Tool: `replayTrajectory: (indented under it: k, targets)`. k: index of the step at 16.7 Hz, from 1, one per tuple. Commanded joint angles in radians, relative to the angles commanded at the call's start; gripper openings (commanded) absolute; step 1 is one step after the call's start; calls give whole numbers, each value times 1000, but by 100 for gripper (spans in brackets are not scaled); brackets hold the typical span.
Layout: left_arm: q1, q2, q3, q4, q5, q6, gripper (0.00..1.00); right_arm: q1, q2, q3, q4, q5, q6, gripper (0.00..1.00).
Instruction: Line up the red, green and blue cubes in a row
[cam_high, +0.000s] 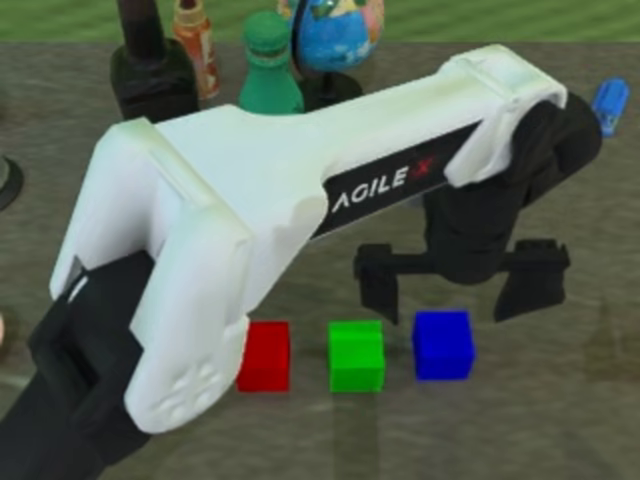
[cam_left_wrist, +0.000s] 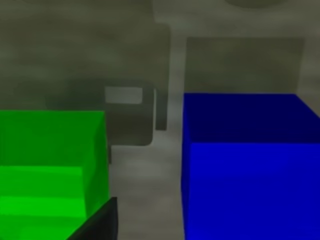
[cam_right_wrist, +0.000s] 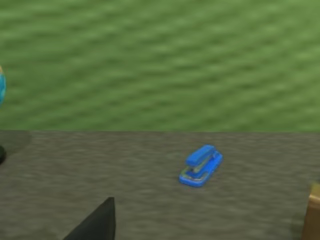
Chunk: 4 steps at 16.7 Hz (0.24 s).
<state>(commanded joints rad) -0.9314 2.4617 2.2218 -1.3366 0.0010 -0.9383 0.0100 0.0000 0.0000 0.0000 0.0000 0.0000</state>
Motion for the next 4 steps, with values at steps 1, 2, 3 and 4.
replayTrajectory:
  k: [1, 2, 3, 4]
  targets:
    - [2, -2, 39, -41, 0, 1, 100, 0, 0, 0, 0, 0, 0, 100]
    - [4, -5, 68, -71, 0, 2, 100, 0, 0, 0, 0, 0, 0, 100]
    - [5, -8, 87, -91, 0, 3, 100, 0, 0, 0, 0, 0, 0, 100]
    - [6, -10, 96, -99, 0, 4, 100, 0, 0, 0, 0, 0, 0, 100]
